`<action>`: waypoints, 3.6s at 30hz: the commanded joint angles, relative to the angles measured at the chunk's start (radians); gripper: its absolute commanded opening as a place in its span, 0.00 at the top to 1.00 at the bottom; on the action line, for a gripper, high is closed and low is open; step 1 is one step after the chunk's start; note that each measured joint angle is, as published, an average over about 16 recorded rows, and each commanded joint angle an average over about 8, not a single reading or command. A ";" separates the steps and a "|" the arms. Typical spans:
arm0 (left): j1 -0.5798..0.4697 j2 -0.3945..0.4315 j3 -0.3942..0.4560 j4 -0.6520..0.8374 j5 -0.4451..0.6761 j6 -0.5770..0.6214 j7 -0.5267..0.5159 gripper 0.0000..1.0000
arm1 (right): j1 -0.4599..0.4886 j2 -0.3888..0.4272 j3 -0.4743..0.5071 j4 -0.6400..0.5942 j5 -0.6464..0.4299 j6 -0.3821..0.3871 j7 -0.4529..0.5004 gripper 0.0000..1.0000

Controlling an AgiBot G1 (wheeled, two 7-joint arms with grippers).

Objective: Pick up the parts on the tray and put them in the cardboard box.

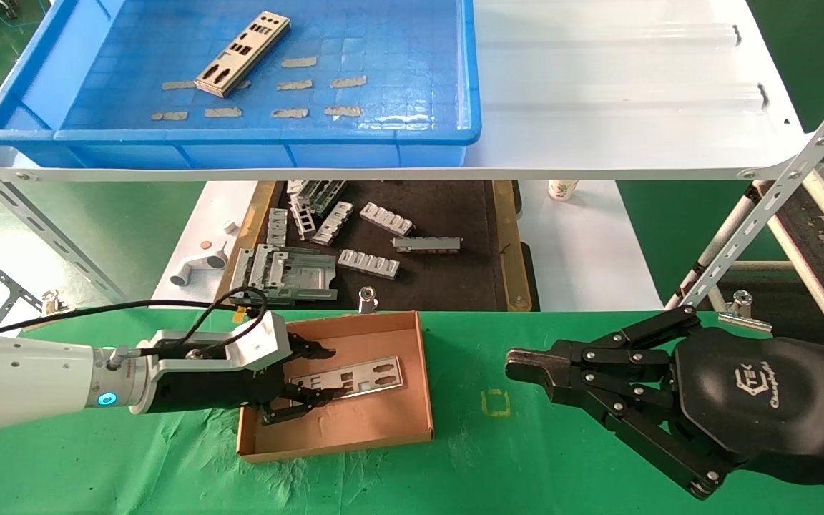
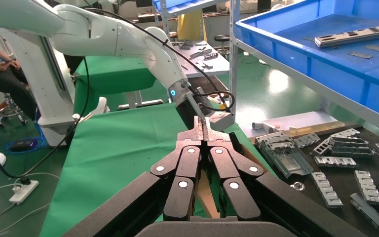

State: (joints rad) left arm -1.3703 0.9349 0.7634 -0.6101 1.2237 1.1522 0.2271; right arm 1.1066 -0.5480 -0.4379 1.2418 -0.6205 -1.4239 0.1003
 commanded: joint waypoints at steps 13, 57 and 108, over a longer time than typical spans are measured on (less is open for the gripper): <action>-0.007 -0.035 -0.045 0.010 -0.084 0.104 0.000 0.00 | 0.000 0.000 0.000 0.000 0.000 0.000 0.000 0.52; 0.217 -0.248 -0.369 -0.495 -0.386 0.281 -0.306 0.00 | 0.000 0.000 0.000 0.000 0.000 0.000 0.000 0.00; 0.296 -0.324 -0.484 -0.673 -0.493 0.343 -0.414 0.00 | 0.000 0.000 0.000 0.000 0.000 0.000 0.000 0.00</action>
State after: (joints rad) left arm -1.0742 0.6110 0.2794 -1.2837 0.7306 1.4956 -0.1871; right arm 1.1064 -0.5478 -0.4378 1.2415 -0.6204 -1.4236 0.1003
